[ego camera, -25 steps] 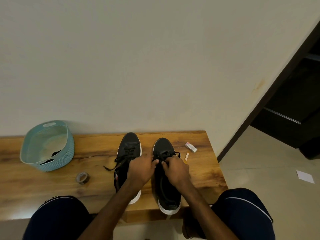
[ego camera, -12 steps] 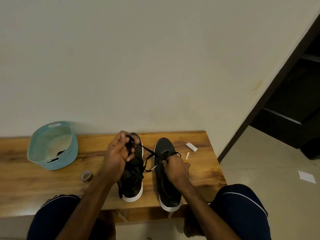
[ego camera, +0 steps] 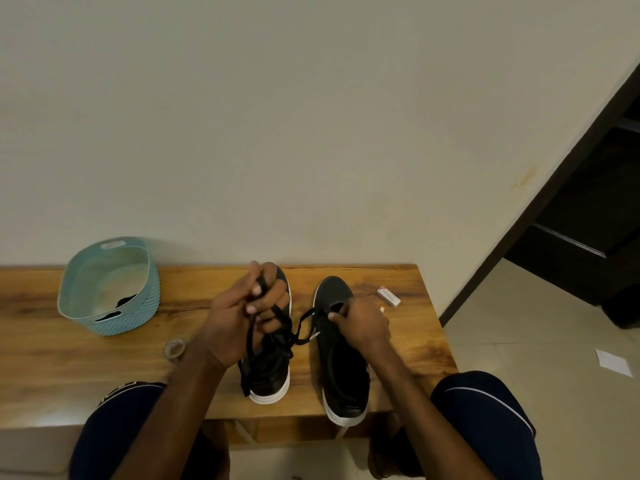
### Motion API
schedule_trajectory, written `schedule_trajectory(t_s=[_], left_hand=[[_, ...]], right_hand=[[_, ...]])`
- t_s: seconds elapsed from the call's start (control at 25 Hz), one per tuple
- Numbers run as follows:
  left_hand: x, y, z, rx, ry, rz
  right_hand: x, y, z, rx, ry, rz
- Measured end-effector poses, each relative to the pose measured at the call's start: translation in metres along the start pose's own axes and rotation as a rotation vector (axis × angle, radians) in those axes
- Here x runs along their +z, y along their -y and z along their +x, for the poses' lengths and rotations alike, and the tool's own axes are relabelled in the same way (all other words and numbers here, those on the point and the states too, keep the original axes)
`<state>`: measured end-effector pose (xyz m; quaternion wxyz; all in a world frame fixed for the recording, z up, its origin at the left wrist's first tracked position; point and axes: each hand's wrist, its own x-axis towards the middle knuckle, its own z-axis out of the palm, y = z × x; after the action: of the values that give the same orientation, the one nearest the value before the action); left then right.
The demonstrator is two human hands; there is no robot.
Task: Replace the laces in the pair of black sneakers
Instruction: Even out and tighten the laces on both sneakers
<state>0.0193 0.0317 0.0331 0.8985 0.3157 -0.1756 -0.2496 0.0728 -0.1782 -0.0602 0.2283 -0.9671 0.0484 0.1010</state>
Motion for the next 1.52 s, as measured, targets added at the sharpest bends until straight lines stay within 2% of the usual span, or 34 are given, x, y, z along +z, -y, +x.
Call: schedule_trajectory(t_s=[0.08,0.12,0.2,0.28,0.36,0.48,0.56,0.72,0.84,0.92,1.04,1.08,1.2,1.32,1.52], left_hand=[[-0.004,0.004,0.003,-0.035,-0.192,0.251],[-0.005,0.004,0.004,-0.058,-0.270,0.365],[-0.011,0.007,0.005,-0.111,-0.366,0.563],[-0.014,0.009,0.006,-0.161,-0.428,0.767],[-0.014,0.007,0.006,-0.178,-0.456,0.858],[-0.016,0.000,0.007,-0.143,-0.474,0.804],[-0.016,-0.002,0.009,-0.112,-0.468,0.773],[-0.012,0.003,0.011,-0.126,-0.456,0.853],[-0.019,0.008,0.016,-0.154,-0.471,0.999],[-0.031,0.011,0.021,-0.129,-0.452,1.182],[-0.049,0.016,0.035,-0.163,-0.366,1.705],[-0.053,0.019,0.041,-0.190,-0.345,1.814],[-0.060,0.029,0.058,-0.278,-0.253,2.011],[-0.066,0.041,0.067,-0.455,-0.149,2.238],[-0.068,0.037,0.064,-0.610,-0.249,2.432]], right_hand=[[-0.011,0.007,0.017,-0.117,-0.117,-0.012],[-0.013,0.013,0.026,-0.208,-0.113,-0.006],[-0.007,0.026,0.042,-0.401,0.016,-0.085],[0.004,0.036,0.054,-0.518,0.168,-0.285],[0.012,0.044,0.059,-0.590,0.276,-0.471],[0.015,0.053,0.056,-0.642,0.356,-0.636],[0.007,0.054,0.054,-0.586,0.354,-0.441],[-0.044,0.052,0.049,-0.299,0.389,0.578],[-0.083,0.049,0.043,-0.223,0.381,0.988],[-0.101,0.044,0.042,-0.225,0.359,1.218],[-0.122,0.029,0.039,-0.245,0.229,1.467],[-0.126,0.021,0.040,-0.241,0.178,1.541],[-0.130,0.001,0.041,-0.177,0.057,1.544],[-0.119,-0.002,0.040,-0.153,0.100,1.308],[-0.101,0.012,0.037,-0.209,0.204,1.118]])
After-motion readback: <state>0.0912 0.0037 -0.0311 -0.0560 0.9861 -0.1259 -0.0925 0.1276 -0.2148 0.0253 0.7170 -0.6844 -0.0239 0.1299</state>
